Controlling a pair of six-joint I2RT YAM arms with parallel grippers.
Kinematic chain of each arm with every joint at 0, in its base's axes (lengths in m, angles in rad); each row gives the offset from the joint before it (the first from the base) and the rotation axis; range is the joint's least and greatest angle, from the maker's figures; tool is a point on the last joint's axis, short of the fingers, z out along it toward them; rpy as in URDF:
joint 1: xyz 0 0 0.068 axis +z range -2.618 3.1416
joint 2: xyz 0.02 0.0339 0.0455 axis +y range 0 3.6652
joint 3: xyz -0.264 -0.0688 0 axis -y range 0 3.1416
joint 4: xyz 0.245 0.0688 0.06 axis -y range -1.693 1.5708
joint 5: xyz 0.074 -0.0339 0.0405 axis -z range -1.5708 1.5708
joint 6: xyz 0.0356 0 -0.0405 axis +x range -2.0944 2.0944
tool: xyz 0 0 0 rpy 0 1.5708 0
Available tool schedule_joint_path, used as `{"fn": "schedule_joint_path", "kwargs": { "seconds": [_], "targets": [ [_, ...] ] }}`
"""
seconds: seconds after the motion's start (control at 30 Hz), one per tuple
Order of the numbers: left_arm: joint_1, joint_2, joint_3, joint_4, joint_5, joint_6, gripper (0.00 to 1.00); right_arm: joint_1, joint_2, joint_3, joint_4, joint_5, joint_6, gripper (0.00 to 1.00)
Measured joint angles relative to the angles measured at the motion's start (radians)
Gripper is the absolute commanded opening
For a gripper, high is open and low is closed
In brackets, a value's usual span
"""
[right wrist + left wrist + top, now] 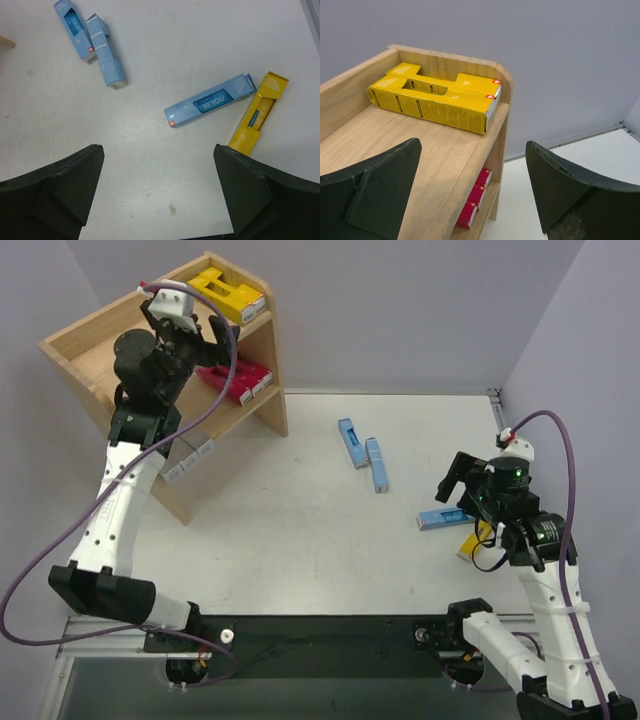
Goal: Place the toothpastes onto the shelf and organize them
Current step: Adjust the toothpaste on the shelf, then pick up the toothpaste from the center of the board.
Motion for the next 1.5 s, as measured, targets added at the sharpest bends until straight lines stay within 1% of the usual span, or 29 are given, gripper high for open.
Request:
{"fn": "schedule_joint_path", "kwargs": {
  "seconds": [0.1, 0.2, 0.3, 0.4, 0.57, 0.67, 0.77, 0.87, 0.93, 1.0, 1.17, 1.27, 1.33, 1.43, 1.47, 1.5],
  "targets": [
    [-0.001, -0.142, -0.132, 0.056, 0.003, -0.007, 0.97, -0.054, 0.021, 0.005, -0.034, 0.013, 0.029, 1.00],
    [-0.008, -0.291, -0.284, 0.120, 0.026, -0.019, 0.97, -0.145, 0.048, 0.001, -0.060, 0.022, 0.073, 1.00],
    [-0.028, -0.393, -0.405, 0.161, 0.061, -0.026, 0.97, -0.225, 0.082, -0.020, -0.074, 0.036, 0.115, 1.00],
    [-0.080, -0.477, -0.549, 0.180, 0.096, -0.018, 0.97, -0.312, 0.132, -0.058, -0.083, 0.033, 0.159, 1.00],
    [-0.226, -0.523, -0.760, 0.180, 0.135, 0.010, 0.97, -0.504, 0.254, -0.143, -0.062, 0.011, 0.233, 0.95],
    [-0.316, -0.523, -0.864, 0.191, 0.141, 0.038, 0.97, -0.593, 0.324, -0.171, -0.020, -0.018, 0.267, 0.93],
    [-0.404, -0.520, -0.952, 0.220, 0.121, 0.079, 0.97, -0.654, 0.400, -0.172, 0.042, -0.039, 0.281, 0.93],
    [-0.494, -0.515, -1.029, 0.265, 0.076, 0.140, 0.97, -0.689, 0.495, -0.161, 0.096, -0.053, 0.278, 0.93],
    [-0.544, -0.515, -1.086, 0.305, 0.039, 0.180, 0.97, -0.702, 0.585, -0.130, 0.122, -0.060, 0.265, 0.92],
    [-0.580, -0.514, -1.144, 0.346, 0.012, 0.206, 0.97, -0.708, 0.661, -0.101, 0.152, -0.066, 0.249, 0.91],
    [-0.633, -0.507, -1.229, 0.425, -0.040, 0.239, 0.97, -0.708, 0.794, -0.045, 0.209, -0.101, 0.217, 0.87],
    [-0.656, -0.500, -1.239, 0.464, -0.058, 0.251, 0.97, -0.708, 0.842, -0.029, 0.232, -0.127, 0.207, 0.80],
    [-0.666, -0.500, -1.240, 0.484, -0.064, 0.253, 0.97, -0.708, 0.859, -0.029, 0.239, -0.138, 0.202, 0.79],
    [-0.671, -0.500, -1.240, 0.512, -0.069, 0.254, 0.97, -0.708, 0.878, -0.029, 0.240, -0.150, 0.198, 0.73],
    [-0.671, -0.500, -1.240, 0.517, -0.069, 0.253, 0.97, -0.708, 0.883, -0.032, 0.241, -0.153, 0.197, 0.67],
    [-0.671, -0.499, -1.240, 0.521, -0.071, 0.254, 0.97, -0.708, 0.887, -0.037, 0.241, -0.155, 0.196, 0.66]
  ]
}}
